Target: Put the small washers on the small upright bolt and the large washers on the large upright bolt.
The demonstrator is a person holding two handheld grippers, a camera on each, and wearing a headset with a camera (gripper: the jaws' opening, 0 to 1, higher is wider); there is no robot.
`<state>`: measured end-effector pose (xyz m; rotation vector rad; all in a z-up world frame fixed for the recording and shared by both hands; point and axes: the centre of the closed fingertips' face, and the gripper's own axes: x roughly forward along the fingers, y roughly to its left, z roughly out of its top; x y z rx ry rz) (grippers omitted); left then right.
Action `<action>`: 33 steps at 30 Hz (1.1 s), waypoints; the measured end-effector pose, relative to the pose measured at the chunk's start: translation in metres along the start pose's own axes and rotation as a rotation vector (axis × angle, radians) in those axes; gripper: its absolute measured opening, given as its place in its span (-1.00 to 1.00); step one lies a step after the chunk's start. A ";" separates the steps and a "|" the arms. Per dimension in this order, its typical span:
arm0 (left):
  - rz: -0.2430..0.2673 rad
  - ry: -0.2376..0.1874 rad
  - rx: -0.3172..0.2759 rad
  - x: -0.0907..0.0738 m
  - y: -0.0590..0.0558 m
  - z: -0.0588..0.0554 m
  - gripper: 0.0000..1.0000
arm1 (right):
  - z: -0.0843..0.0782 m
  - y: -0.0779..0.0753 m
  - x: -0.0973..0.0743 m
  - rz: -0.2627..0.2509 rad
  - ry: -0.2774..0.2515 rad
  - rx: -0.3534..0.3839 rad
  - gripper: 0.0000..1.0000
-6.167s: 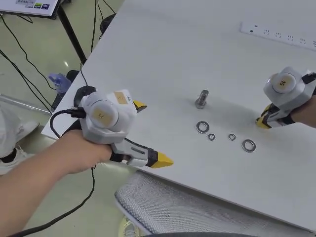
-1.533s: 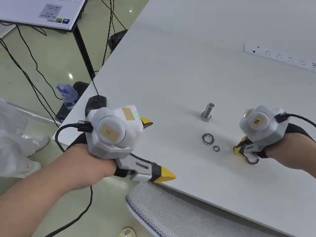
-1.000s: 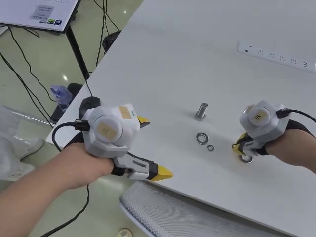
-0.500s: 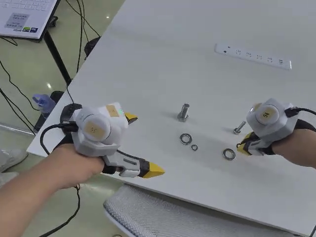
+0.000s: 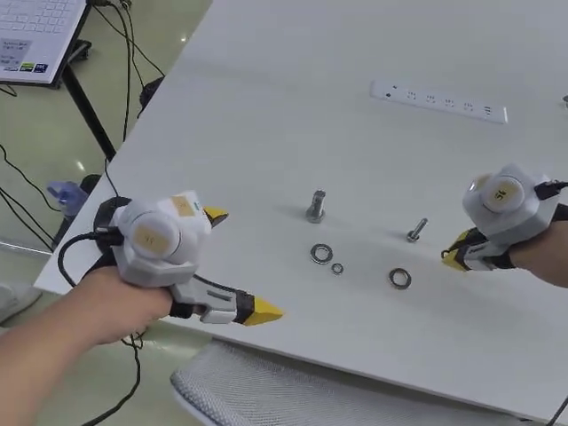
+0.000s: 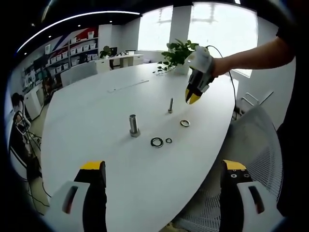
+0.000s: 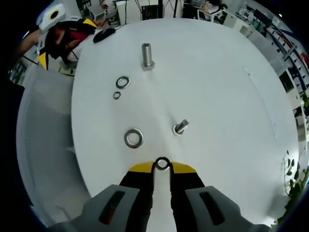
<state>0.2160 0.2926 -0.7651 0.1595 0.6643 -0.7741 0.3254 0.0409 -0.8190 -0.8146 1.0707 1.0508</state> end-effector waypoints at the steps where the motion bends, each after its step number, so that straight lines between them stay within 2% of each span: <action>1: -0.002 0.002 -0.001 0.000 0.000 0.000 0.99 | 0.001 -0.001 -0.001 0.001 -0.001 -0.003 -0.75; 14: -0.017 0.047 0.027 0.004 -0.006 -0.004 0.98 | 0.026 -0.024 -0.010 -0.014 -0.018 -0.038 -0.75; 22: -0.025 0.052 0.037 0.004 -0.007 -0.005 0.94 | 0.044 -0.032 -0.010 -0.014 -0.014 -0.073 -0.75; 33: -0.030 0.057 0.034 0.006 -0.004 -0.008 0.92 | 0.050 -0.030 0.002 0.014 0.018 -0.094 -0.75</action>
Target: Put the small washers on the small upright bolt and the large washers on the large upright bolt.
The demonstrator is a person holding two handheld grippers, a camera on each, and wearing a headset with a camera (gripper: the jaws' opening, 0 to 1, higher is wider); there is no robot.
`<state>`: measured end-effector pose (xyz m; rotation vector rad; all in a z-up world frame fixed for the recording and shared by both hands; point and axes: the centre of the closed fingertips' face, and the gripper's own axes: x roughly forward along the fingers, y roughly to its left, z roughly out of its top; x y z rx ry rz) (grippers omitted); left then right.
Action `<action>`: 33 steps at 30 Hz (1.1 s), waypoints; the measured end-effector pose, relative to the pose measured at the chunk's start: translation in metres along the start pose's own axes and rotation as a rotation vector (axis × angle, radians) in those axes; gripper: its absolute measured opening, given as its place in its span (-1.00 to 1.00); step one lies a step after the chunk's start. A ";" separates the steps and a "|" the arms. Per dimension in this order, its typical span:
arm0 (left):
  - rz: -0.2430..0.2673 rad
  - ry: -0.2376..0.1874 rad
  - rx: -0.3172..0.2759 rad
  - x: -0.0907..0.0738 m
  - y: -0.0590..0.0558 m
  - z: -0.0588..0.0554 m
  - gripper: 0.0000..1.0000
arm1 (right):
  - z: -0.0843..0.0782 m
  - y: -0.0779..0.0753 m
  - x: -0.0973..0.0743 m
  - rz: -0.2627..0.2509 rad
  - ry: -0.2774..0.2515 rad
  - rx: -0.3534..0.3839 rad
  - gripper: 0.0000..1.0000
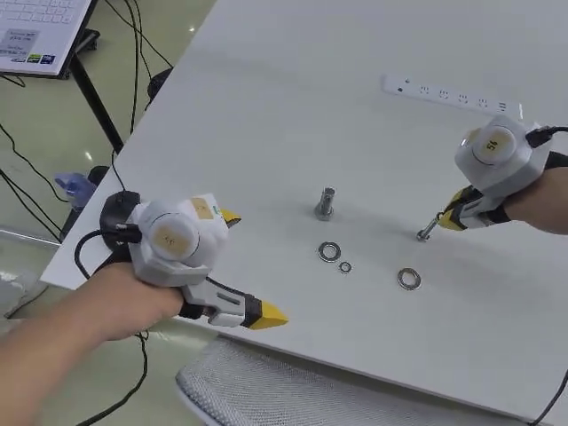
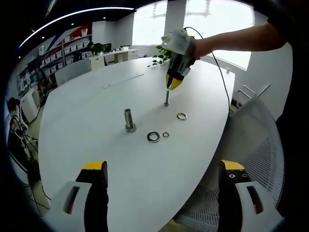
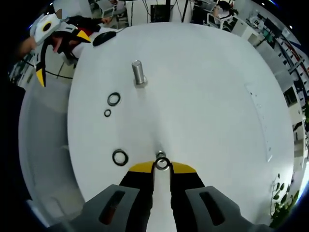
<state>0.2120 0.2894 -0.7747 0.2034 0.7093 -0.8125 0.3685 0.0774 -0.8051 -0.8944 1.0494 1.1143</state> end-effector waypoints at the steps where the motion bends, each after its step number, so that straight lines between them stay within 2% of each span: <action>1: -0.001 -0.001 -0.001 0.000 0.000 0.000 0.92 | 0.000 0.000 0.001 0.002 0.002 0.000 -0.75; 17: 0.000 0.004 -0.004 0.000 0.001 -0.004 0.89 | 0.002 0.001 0.008 0.013 0.017 -0.005 -0.75; 33: -0.004 0.013 -0.014 0.001 0.000 -0.008 0.86 | -0.004 0.001 0.018 0.008 0.037 -0.013 -0.75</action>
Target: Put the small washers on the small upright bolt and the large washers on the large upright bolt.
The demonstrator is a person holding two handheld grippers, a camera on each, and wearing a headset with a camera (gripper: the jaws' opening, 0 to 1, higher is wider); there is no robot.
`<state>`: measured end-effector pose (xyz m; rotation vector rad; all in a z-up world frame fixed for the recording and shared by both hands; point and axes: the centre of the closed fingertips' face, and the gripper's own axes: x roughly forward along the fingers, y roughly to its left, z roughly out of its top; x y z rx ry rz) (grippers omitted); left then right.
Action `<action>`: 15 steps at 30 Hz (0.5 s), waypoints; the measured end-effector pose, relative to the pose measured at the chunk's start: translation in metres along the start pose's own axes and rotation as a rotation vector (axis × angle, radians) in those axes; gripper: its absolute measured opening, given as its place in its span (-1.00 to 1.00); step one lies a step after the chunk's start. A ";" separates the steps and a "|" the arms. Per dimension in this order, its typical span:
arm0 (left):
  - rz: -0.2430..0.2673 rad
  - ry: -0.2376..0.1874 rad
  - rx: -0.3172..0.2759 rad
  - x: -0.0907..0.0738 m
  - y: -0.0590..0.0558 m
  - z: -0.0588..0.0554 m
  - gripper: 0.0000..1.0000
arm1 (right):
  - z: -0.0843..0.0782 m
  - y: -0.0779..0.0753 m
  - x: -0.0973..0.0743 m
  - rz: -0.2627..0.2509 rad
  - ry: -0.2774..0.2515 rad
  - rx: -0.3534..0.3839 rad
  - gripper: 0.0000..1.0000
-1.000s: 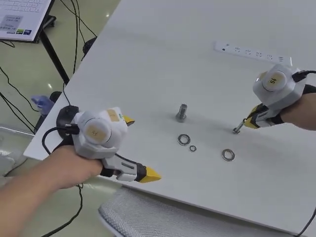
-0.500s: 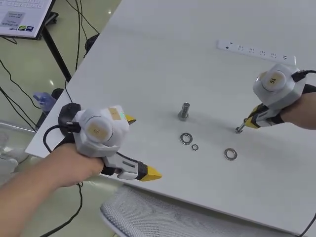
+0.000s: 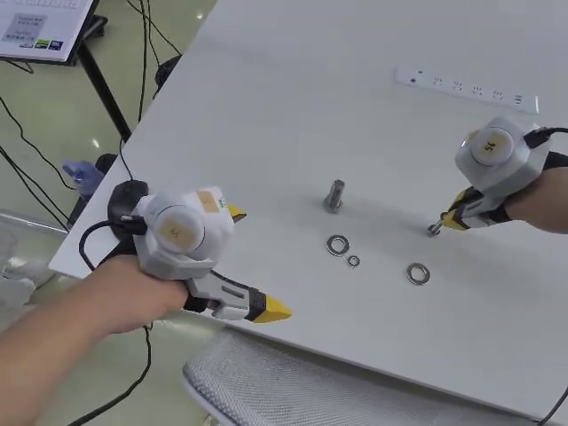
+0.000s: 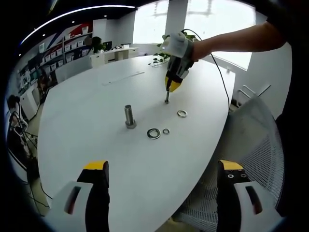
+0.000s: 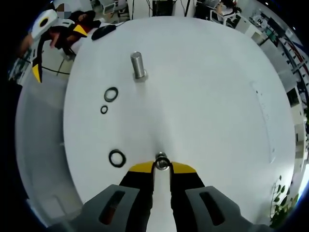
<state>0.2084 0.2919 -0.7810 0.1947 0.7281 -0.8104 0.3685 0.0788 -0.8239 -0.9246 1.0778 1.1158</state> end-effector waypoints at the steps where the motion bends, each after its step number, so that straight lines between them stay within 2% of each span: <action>1: 0.000 0.000 0.000 0.000 0.000 0.000 0.86 | -0.001 0.000 0.002 0.000 0.004 -0.001 -0.75; 15: -0.001 0.008 -0.011 0.000 0.002 -0.003 0.84 | -0.003 -0.001 0.015 0.000 0.014 -0.006 -0.75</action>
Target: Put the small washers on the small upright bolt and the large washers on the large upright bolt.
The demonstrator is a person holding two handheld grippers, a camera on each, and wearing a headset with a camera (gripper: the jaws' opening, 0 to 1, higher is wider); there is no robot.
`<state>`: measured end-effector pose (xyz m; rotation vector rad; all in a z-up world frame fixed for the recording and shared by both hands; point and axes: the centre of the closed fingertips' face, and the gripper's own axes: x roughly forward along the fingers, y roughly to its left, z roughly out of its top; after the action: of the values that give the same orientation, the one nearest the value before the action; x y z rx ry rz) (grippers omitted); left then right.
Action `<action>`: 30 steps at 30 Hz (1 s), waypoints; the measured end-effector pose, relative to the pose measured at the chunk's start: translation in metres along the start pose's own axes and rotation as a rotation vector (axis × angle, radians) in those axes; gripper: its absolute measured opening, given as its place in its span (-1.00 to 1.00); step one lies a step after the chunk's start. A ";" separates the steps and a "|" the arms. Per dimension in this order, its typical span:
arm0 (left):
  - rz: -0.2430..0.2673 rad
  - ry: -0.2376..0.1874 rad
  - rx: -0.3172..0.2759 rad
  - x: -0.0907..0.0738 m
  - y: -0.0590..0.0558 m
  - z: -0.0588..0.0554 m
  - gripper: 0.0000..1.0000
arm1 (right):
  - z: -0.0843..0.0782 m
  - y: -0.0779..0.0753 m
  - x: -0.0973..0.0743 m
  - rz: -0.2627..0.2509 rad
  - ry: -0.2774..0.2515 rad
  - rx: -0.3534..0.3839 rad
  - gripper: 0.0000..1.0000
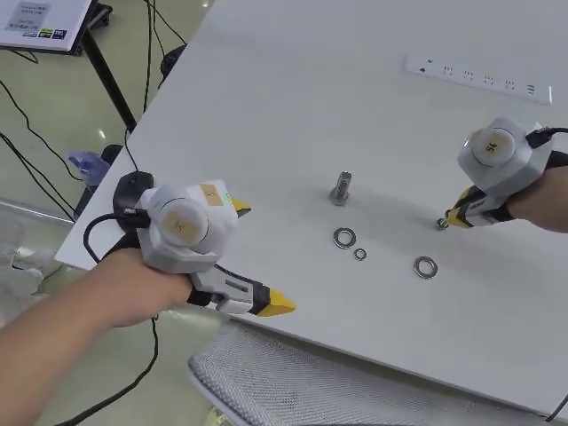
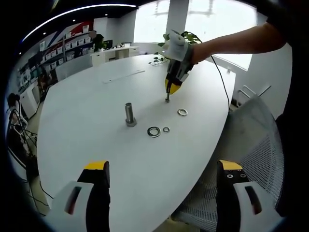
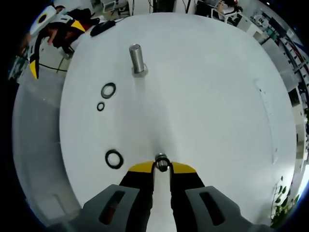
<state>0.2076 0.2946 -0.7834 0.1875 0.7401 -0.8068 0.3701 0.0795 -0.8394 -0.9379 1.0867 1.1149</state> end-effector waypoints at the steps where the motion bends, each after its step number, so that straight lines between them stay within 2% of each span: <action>1: -0.001 0.002 0.001 0.000 0.000 -0.001 0.83 | 0.000 0.000 0.001 0.000 0.002 -0.001 -0.75; 12: -0.005 0.016 -0.010 -0.002 0.000 -0.008 0.82 | -0.005 0.002 0.013 0.010 0.018 0.004 -0.75; 30: -0.010 0.019 -0.016 -0.003 0.001 -0.009 0.78 | -0.007 0.001 0.019 0.007 0.036 -0.003 -0.74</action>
<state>0.2025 0.3010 -0.7882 0.1772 0.7661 -0.8095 0.3692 0.0770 -0.8594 -0.9605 1.1190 1.1091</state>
